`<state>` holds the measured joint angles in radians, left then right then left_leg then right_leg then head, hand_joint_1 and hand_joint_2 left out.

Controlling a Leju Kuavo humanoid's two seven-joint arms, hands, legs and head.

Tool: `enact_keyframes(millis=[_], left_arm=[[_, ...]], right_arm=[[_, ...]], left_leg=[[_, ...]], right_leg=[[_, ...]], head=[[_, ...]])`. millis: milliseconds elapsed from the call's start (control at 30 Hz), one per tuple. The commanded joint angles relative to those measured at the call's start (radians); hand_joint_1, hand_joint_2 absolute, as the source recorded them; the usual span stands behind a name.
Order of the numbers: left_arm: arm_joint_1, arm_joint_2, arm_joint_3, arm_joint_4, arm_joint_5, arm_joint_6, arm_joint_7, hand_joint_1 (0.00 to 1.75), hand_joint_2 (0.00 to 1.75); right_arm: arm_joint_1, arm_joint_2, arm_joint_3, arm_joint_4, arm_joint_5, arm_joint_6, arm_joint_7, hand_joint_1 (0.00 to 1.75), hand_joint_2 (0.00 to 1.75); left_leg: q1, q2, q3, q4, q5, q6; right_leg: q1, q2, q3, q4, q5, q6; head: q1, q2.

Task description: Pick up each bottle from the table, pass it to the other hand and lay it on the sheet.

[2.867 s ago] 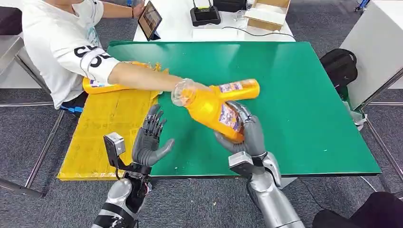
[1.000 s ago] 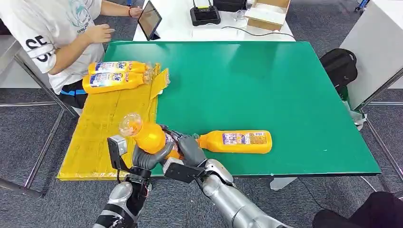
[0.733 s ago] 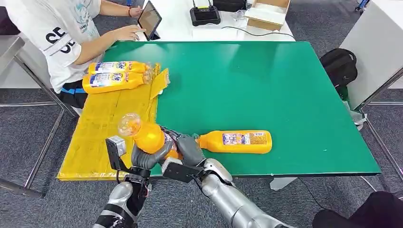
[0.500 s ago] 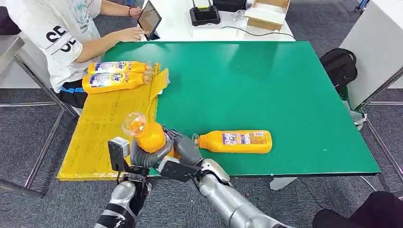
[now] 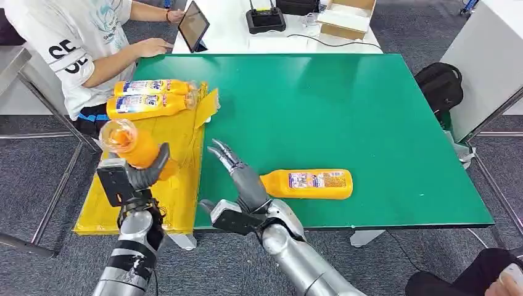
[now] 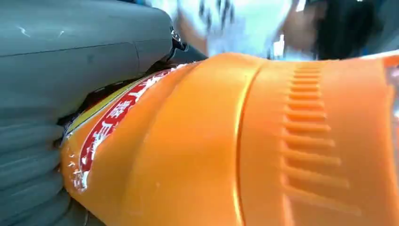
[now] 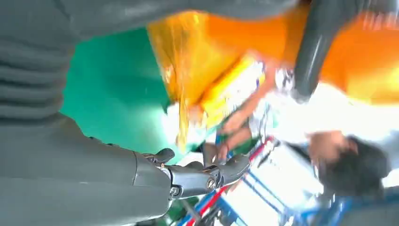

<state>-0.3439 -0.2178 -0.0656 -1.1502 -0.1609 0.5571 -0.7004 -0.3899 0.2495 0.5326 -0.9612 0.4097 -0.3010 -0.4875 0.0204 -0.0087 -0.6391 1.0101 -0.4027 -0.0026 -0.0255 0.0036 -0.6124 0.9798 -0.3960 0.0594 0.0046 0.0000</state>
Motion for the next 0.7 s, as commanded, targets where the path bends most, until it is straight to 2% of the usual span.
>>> enact_keyframes(millis=[33,133,167,200,233,300,333,400,467,500,533,633,700], left_arm=[[-0.126,0.068,0.078,0.179,-0.062,0.089,0.002,1.75,1.75],[-0.166,0.080,0.084,0.274,-0.115,0.141,0.002,1.75,1.75],[-0.178,0.056,0.203,0.289,-0.305,0.141,0.002,1.75,1.75],[-0.212,0.069,0.212,0.371,-0.395,0.141,0.013,1.75,1.75],[-0.235,0.046,0.357,0.391,-0.694,0.141,0.015,1.75,1.75],[-0.251,0.063,0.428,0.405,-1.033,0.141,0.094,1.75,1.75],[-0.254,0.094,0.398,0.431,-1.196,0.141,0.171,1.75,1.75],[-0.262,0.105,0.397,0.443,-1.230,0.141,0.176,1.75,1.75],[-0.294,0.163,0.326,0.563,-1.353,0.141,0.229,1.75,1.75],[-0.315,0.189,0.276,0.633,-1.399,0.141,0.242,1.75,1.75],[-0.365,0.232,0.159,0.772,-1.410,0.134,0.290,1.75,1.75],[-0.411,0.253,0.018,0.855,-1.409,0.050,0.311,1.75,1.75],[-0.417,0.244,0.015,0.864,-1.403,0.010,0.317,1.75,1.75]], right_arm=[[0.037,-0.059,-0.043,-0.150,-0.015,-0.011,-0.009,0.00,0.00],[0.040,-0.056,-0.036,-0.155,-0.014,-0.018,-0.015,0.00,0.00],[0.041,-0.056,-0.027,-0.163,-0.016,-0.023,-0.023,0.00,0.00],[0.039,-0.052,-0.025,-0.169,-0.022,-0.025,-0.027,0.00,0.00],[0.036,-0.051,-0.017,-0.180,-0.033,-0.029,-0.037,0.00,0.00],[0.032,-0.052,-0.009,-0.192,-0.055,-0.034,-0.055,0.00,0.00],[0.027,-0.054,-0.003,-0.193,-0.055,-0.039,-0.063,0.00,0.00],[0.026,-0.052,-0.002,-0.194,-0.067,-0.046,-0.075,0.00,0.00],[0.022,-0.048,0.000,-0.200,-0.083,-0.064,-0.106,0.00,0.00],[0.023,-0.045,0.001,-0.209,-0.095,-0.067,-0.122,0.00,0.00],[0.024,-0.047,0.005,-0.221,-0.098,-0.078,-0.133,0.00,0.00],[0.024,-0.052,0.013,-0.247,-0.101,-0.077,-0.135,0.00,0.00],[0.026,-0.051,0.016,-0.252,-0.102,-0.076,-0.133,0.00,0.00]], left_leg=[[0.001,-0.002,0.005,0.000,-0.002,0.001],[0.000,0.000,0.003,0.000,-0.001,0.001],[0.000,-0.001,0.005,-0.001,-0.001,0.001],[0.000,0.000,0.003,-0.001,-0.001,0.001],[0.000,0.001,0.005,0.000,-0.002,0.001],[0.000,0.001,0.002,0.000,-0.001,0.000],[0.000,0.002,0.005,0.000,-0.002,0.001],[0.000,0.002,0.002,0.000,-0.001,0.000],[0.001,0.003,0.005,0.000,-0.002,0.001],[0.000,0.002,0.003,0.000,-0.001,0.000],[0.001,0.002,0.005,0.000,-0.002,0.001],[0.001,-0.002,0.005,0.000,-0.001,0.000],[0.001,-0.001,0.002,0.000,-0.001,0.000]], right_leg=[[0.001,-0.003,0.006,0.000,-0.002,-0.003],[0.001,-0.001,0.003,0.000,-0.001,-0.002],[0.001,-0.002,0.005,-0.001,-0.002,-0.003],[0.001,-0.001,0.003,0.000,-0.001,-0.002],[0.001,0.000,0.005,0.000,-0.002,-0.003],[0.001,0.001,0.002,0.000,0.000,-0.002],[0.001,0.001,0.004,0.000,-0.001,-0.003],[0.000,0.001,0.002,0.000,0.000,-0.002],[0.001,0.001,0.005,0.000,-0.001,-0.003],[0.001,0.001,0.002,0.000,-0.001,-0.002],[0.002,0.001,0.005,0.001,-0.002,-0.004],[0.001,-0.003,0.005,0.001,-0.002,-0.003],[0.001,-0.002,0.002,0.001,-0.001,-0.002]], head=[[0.000,0.000],[0.000,0.000],[0.000,0.000],[0.000,0.000],[0.000,0.000],[0.001,0.000],[0.000,0.000],[0.000,0.000],[0.001,0.000],[0.001,0.000],[0.001,0.000],[0.001,0.000],[0.000,0.000]])
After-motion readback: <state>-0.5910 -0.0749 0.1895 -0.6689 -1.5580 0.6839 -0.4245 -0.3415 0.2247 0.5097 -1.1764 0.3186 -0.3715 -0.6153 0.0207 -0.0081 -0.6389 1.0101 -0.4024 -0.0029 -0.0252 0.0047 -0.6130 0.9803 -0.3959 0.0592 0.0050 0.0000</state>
